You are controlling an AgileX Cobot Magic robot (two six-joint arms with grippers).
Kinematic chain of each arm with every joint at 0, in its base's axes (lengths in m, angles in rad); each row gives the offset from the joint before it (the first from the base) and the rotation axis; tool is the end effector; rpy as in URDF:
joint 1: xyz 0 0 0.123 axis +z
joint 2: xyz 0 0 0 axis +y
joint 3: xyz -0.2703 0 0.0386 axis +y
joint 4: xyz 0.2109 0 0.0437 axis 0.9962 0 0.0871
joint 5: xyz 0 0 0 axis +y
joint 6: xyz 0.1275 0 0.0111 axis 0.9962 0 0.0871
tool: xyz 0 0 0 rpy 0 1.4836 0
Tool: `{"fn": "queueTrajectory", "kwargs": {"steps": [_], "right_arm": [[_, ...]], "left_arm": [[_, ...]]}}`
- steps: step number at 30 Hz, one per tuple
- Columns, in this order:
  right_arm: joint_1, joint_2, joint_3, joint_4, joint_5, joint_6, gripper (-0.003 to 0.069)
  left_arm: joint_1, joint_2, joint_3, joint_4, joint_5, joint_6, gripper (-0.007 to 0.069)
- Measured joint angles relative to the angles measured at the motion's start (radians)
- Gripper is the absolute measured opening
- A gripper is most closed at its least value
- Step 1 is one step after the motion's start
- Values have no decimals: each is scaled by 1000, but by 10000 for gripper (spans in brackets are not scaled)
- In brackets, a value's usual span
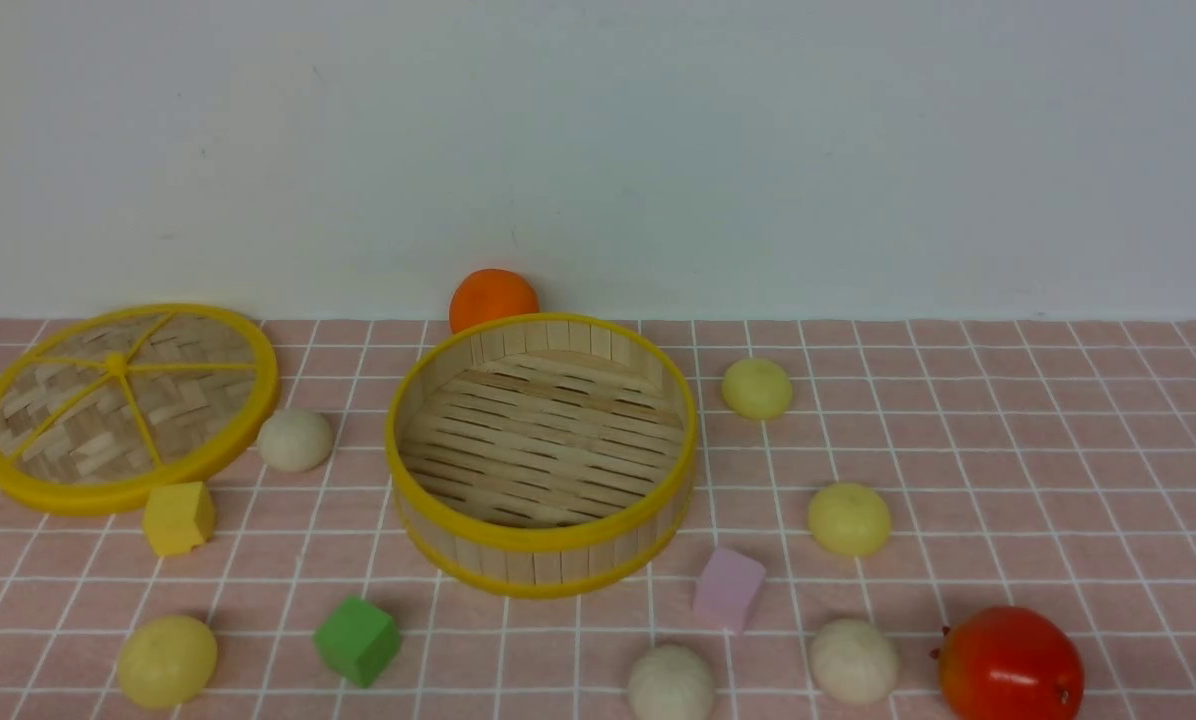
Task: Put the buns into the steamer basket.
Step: Use the left arm to grab a steamed stuffed bun
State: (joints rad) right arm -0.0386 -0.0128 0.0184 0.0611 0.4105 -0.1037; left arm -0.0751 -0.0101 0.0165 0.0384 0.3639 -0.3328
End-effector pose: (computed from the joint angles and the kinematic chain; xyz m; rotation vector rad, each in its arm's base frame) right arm 0.0615 0.0007 0.1594 -0.0252 1.8989 -0.0355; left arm 0.0633 -0.0030 0.1655 -0.2154 1.8483 -0.2459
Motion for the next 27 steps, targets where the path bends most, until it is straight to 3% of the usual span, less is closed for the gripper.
{"fn": "queueTrajectory", "kwargs": {"steps": [6,12,17,20,23,27], "right_arm": [[0,0,0,0,0,0,242],[0,0,0,0,0,0,242],[0,0,0,0,0,0,242],[0,0,0,0,0,0,242],[0,0,0,0,0,0,242],[0,0,0,0,0,0,242]], "left_arm": [[0,0,0,-1,-4,0,241],[0,0,12,-88,-108,-17,241],[0,0,13,-310,-398,-88,241],[0,0,13,-363,-546,-98,241],[0,0,-21,-376,-528,-108,241],[0,20,-219,-355,-316,-109,241]]}}
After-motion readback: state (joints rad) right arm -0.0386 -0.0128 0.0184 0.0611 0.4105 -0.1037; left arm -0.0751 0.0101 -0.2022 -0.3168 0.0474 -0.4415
